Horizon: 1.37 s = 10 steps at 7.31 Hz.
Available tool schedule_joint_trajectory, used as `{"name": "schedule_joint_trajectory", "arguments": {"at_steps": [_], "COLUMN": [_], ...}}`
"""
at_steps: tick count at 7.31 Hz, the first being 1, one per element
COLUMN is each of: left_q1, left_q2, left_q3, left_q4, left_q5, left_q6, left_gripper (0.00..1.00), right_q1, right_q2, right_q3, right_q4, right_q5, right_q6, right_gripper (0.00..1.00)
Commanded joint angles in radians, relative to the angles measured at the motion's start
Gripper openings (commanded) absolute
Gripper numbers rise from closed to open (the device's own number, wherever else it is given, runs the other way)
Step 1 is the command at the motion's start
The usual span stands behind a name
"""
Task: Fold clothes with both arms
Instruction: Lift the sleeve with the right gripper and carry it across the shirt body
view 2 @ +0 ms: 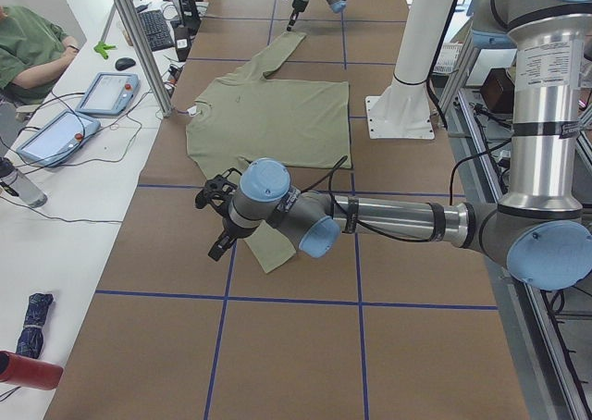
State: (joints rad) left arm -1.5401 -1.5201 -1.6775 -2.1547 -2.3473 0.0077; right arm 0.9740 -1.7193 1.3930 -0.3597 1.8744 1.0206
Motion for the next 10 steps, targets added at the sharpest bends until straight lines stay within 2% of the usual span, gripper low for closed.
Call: {"name": "schedule_joint_trajectory", "arguments": {"at_steps": [1,3,4,5,6,8,9,10], "left_q1": [0.0,0.0,0.0,0.0,0.0,-0.002,-0.002,-0.002], "left_q2": [0.009,0.012,0.012,0.014,0.015,0.015,0.015,0.015], "left_q3": [-0.001,-0.001,-0.002,-0.002,-0.004,-0.005,-0.002,-0.004], "left_q4": [-0.01,-0.011,-0.011,-0.011,-0.011,-0.011,-0.013,-0.013], "left_q5": [-0.001,-0.001,-0.001,-0.001,-0.001,-0.001,-0.001,-0.001], "left_q6": [0.0,0.0,0.0,0.0,0.0,0.0,0.0,0.0], "left_gripper": [1.0,1.0,1.0,1.0,1.0,1.0,1.0,1.0], "right_q1": [0.047,0.049,0.049,0.049,0.045,-0.05,-0.095,-0.145], "right_q2": [0.001,0.007,0.042,0.111,0.23,0.57,0.728,0.888], "right_q3": [0.07,0.38,0.509,0.596,0.619,0.6,0.554,0.434], "right_q4": [-0.068,-0.447,-0.646,-0.827,-0.978,-1.315,-1.429,-1.446], "right_q5": [0.038,0.043,0.042,0.042,0.042,-0.021,-0.061,-0.108], "right_q6": [0.001,0.012,0.013,0.015,0.044,0.198,0.301,0.411], "right_gripper": [0.0,0.0,0.0,0.0,0.0,0.0,0.0,0.0]}}
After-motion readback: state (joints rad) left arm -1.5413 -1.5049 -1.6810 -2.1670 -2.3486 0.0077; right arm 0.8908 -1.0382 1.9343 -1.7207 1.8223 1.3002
